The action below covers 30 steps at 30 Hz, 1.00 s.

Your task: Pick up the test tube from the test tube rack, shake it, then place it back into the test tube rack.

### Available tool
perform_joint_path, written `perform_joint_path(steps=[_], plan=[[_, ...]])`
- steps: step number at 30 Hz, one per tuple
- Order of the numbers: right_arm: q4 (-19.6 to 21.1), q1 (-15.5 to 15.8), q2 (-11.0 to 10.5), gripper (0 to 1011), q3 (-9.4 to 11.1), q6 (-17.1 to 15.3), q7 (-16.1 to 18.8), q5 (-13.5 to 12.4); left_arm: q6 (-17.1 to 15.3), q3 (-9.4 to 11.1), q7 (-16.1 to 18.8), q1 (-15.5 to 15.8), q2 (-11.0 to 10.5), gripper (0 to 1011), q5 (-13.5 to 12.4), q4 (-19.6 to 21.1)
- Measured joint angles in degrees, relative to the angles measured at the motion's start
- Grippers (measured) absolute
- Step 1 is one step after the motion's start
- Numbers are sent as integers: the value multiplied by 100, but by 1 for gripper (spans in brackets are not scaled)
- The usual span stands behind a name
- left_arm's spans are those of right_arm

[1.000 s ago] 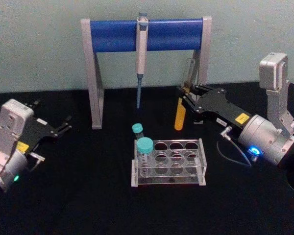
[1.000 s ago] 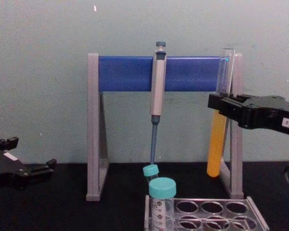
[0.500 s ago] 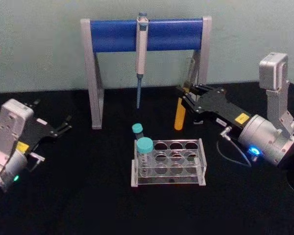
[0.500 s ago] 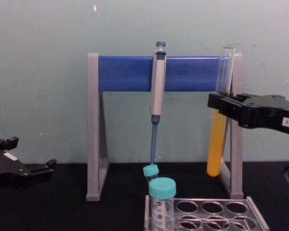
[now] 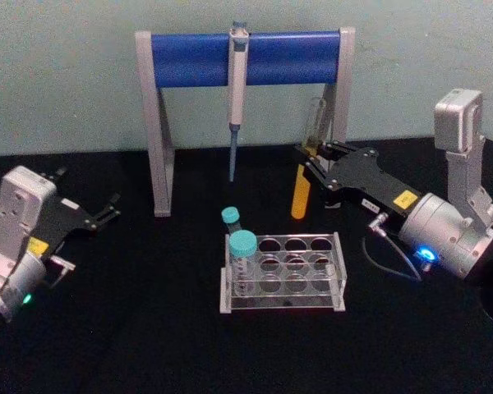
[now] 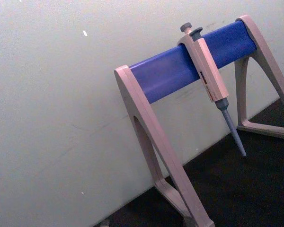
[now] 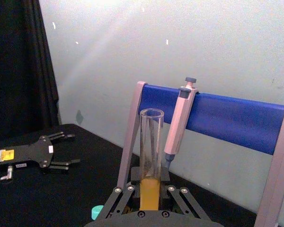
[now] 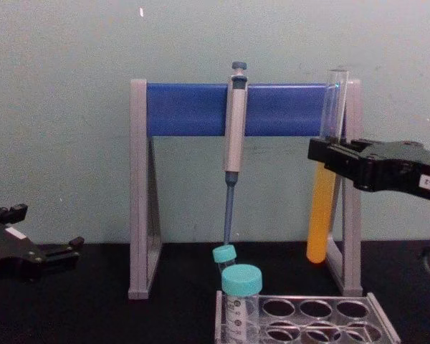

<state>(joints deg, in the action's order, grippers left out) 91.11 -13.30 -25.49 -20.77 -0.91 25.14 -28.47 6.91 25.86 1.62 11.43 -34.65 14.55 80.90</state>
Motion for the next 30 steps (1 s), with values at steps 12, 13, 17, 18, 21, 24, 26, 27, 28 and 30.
perform_joint_path(steps=[12, 13, 17, 18, 21, 24, 26, 27, 28, 30], plan=[[125, 136, -68, 222, -2, -11, 45, -37, 0, 0, 0, 0, 0, 1002, 0, 0], [131, 149, -74, 222, -8, -12, 47, -36, 0, 0, 0, 0, 0, 1001, 0, 0], [140, 203, -95, 222, -44, -15, 47, -11, 0, 0, 0, 0, 0, 1001, 0, 0], [139, 208, -96, 223, -51, -15, 47, -2, 0, 0, 0, 0, 0, 1001, 0, 0], [106, 227, -98, 222, -83, -13, 44, 42, 0, 0, 0, 0, 0, 1001, 0, 0], [67, 232, -88, 222, -99, -6, 42, 73, 0, 0, 0, 0, 0, 1001, 0, 0], [51, 232, -84, 222, -106, 1, 41, 87, 0, 0, 0, 0, 0, 1002, 0, 0], [46, 233, -82, 222, -108, 4, 41, 92, 0, 0, 0, 0, 0, 1001, 0, 0], [30, 236, -78, 222, -112, 12, 41, 107, 0, 0, 0, 0, 0, 1001, 0, 0], [16, 239, -76, 222, -113, 20, 40, 118, 0, 0, 0, 0, 0, 1001, 0, 0]])
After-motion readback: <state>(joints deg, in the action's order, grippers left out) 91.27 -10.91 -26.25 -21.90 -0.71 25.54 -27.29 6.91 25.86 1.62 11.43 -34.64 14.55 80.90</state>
